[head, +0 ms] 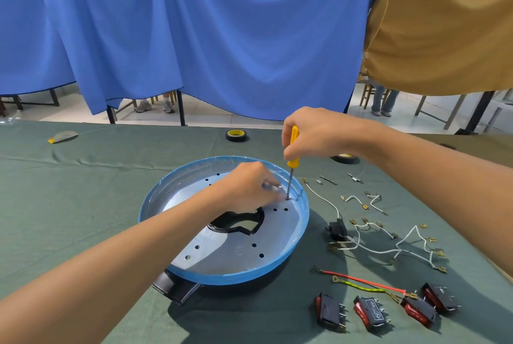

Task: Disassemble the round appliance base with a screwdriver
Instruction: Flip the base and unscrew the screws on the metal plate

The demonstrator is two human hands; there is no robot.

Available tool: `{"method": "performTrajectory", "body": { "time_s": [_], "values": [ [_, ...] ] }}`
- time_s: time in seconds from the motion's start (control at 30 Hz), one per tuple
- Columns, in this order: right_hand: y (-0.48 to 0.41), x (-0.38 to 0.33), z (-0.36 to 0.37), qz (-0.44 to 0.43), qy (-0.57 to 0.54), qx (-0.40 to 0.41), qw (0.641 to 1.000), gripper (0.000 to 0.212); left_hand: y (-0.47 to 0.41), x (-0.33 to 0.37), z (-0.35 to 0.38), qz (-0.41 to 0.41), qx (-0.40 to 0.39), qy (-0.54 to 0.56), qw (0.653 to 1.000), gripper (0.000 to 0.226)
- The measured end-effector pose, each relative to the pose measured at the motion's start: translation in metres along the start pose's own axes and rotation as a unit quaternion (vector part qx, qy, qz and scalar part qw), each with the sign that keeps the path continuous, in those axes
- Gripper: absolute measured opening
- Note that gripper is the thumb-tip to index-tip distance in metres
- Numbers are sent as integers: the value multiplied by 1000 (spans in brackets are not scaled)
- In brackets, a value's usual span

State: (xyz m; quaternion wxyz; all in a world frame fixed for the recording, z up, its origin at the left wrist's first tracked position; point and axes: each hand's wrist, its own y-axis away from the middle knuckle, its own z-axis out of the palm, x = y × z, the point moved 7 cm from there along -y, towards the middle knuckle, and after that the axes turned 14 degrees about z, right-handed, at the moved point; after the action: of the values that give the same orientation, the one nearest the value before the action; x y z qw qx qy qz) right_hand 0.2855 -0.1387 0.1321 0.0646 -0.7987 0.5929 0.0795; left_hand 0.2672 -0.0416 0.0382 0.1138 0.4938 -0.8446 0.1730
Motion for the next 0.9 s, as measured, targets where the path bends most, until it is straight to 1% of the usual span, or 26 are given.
{"method": "performTrajectory", "body": {
  "time_s": [0.07,0.1,0.13,0.2,0.23,0.27,0.3,0.33,0.37,0.4,0.43,0.47,0.53,0.6,0.67,0.73,0.77,0.8,0.83,0.9],
  "values": [
    [-1,3,0,7,-19,3,1000,20,7,-10,-16,-90,120,43,988,21],
    [-1,5,1,9,-35,4,999,26,13,-17,-21,-138,159,61,976,19],
    [-1,7,2,9,-57,3,998,30,18,-23,-22,-180,173,83,965,18],
    [-1,10,1,10,-119,21,993,36,30,-30,-17,-248,149,140,947,20],
    [-1,14,-2,17,-151,55,987,39,35,-31,-11,-273,126,168,939,22],
    [-1,19,-9,29,-185,109,976,40,39,-31,-7,-289,105,188,933,25],
    [0,27,-18,44,-228,166,959,39,41,-31,-3,-300,94,202,928,27],
    [0,34,-26,60,-284,201,935,35,43,-31,0,-307,94,215,922,28],
    [-1,42,-30,76,-350,203,911,31,44,-31,2,-314,100,231,915,28],
    [-3,48,-28,94,-413,175,889,29,46,-32,5,-325,103,245,908,29],
    [-5,53,-22,113,-456,123,874,28,47,-32,8,-340,98,254,900,30],
    [-7,55,-11,131,-463,64,875,26,49,-31,11,-355,88,258,894,31],
    [-2,58,15,158,-387,-26,908,19,52,-28,15,-383,76,280,877,33],
    [7,59,41,168,-305,-97,932,17,52,-24,17,-402,77,336,849,44],
    [13,57,62,171,-273,-158,934,23,50,-18,20,-412,77,408,811,57],
    [18,54,79,185,-282,-212,918,24,48,-12,23,-419,94,473,769,65],
    [19,52,85,190,-294,-228,909,22,47,-10,25,-420,105,494,754,67],
    [18,51,88,194,-303,-229,904,21,45,-9,26,-419,112,503,748,69],
    [17,52,89,196,-305,-219,906,23,44,-8,26,-415,115,503,749,69],
    [13,52,87,188,-297,-196,916,28,42,-5,27,-406,101,470,777,68]
  ]
}}
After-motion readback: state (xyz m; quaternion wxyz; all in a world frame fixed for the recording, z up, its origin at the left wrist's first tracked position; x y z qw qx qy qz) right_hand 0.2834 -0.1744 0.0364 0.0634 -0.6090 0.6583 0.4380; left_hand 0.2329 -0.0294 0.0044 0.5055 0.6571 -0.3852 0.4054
